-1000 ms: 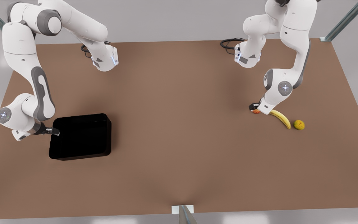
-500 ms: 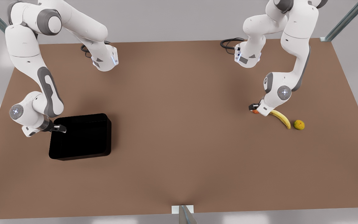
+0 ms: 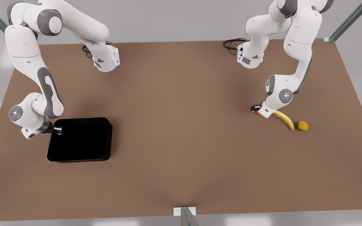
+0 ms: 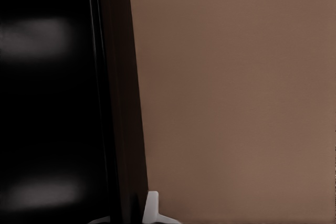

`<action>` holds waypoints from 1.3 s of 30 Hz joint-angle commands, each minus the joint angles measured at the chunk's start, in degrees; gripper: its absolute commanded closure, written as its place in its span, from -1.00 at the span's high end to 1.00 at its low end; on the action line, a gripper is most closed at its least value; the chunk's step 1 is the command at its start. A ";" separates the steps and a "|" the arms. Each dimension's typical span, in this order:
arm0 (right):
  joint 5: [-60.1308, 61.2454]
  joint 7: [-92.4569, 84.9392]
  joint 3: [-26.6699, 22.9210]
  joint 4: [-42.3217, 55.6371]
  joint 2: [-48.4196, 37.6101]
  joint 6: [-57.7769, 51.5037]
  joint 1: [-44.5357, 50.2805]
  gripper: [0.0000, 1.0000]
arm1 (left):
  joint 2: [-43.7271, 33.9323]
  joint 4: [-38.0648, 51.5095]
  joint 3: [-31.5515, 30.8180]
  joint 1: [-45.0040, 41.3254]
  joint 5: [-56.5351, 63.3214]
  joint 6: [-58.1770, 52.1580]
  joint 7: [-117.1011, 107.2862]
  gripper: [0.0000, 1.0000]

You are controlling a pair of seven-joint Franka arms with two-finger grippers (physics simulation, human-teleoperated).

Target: Place the storage box in the middle with the right arm, and place the apple in the storage box with the left arm

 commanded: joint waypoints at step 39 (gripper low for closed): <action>0.18 50.53 15.12 22.59 0.61 -25.49 40.78 -0.57 | 0.18 0.30 0.00 0.35 0.03 -0.09 -0.62 0.42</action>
